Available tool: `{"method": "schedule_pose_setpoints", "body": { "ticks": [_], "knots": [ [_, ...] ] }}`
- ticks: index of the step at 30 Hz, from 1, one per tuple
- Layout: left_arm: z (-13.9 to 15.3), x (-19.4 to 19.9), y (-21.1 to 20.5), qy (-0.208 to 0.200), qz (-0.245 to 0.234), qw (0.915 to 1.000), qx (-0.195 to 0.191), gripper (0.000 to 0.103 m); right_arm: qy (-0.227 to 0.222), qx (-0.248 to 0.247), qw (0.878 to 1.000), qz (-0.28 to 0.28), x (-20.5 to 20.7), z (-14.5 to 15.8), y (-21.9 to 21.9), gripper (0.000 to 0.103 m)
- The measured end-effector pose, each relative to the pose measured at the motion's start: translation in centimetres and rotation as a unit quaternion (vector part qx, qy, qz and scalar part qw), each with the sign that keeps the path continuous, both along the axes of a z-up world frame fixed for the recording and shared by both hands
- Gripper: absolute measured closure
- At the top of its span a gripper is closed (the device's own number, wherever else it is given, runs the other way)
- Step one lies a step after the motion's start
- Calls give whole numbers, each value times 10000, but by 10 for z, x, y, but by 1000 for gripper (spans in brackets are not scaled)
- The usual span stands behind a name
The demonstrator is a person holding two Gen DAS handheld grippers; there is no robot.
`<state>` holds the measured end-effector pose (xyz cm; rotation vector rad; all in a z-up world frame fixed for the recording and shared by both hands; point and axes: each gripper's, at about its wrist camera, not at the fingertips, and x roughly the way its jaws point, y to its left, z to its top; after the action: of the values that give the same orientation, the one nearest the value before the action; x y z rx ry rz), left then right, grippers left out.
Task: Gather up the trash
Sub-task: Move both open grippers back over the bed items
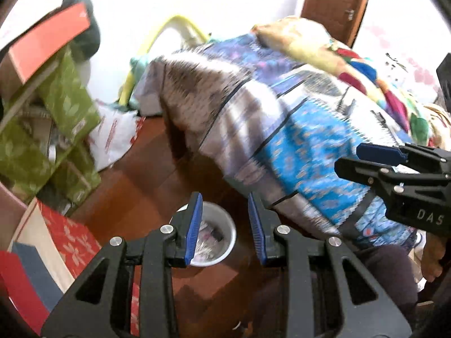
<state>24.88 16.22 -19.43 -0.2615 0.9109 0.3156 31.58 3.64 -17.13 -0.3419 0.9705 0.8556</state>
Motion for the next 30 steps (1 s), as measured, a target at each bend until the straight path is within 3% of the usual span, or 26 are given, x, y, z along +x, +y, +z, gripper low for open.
{"method": "schedule_pose_setpoints", "body": {
  "ticks": [9, 13, 25, 30],
  "knots": [
    [39, 52, -65, -309, -714, 9968, 159, 68, -511, 123, 9958, -744, 26, 36, -80, 55],
    [45, 80, -98, -306, -1050, 9939, 172, 56, -599, 168, 9915, -1140, 45, 46, -119, 55],
    [35, 177, -180, -176, -1906, 9812, 235, 54, -639, -8, 9746, -2147, 107, 38, -216, 55],
    [22, 218, -199, -26, -2032, 9788, 234, 54, -592, -49, 9666, -2493, 135, 28, -247, 55]
  ]
}}
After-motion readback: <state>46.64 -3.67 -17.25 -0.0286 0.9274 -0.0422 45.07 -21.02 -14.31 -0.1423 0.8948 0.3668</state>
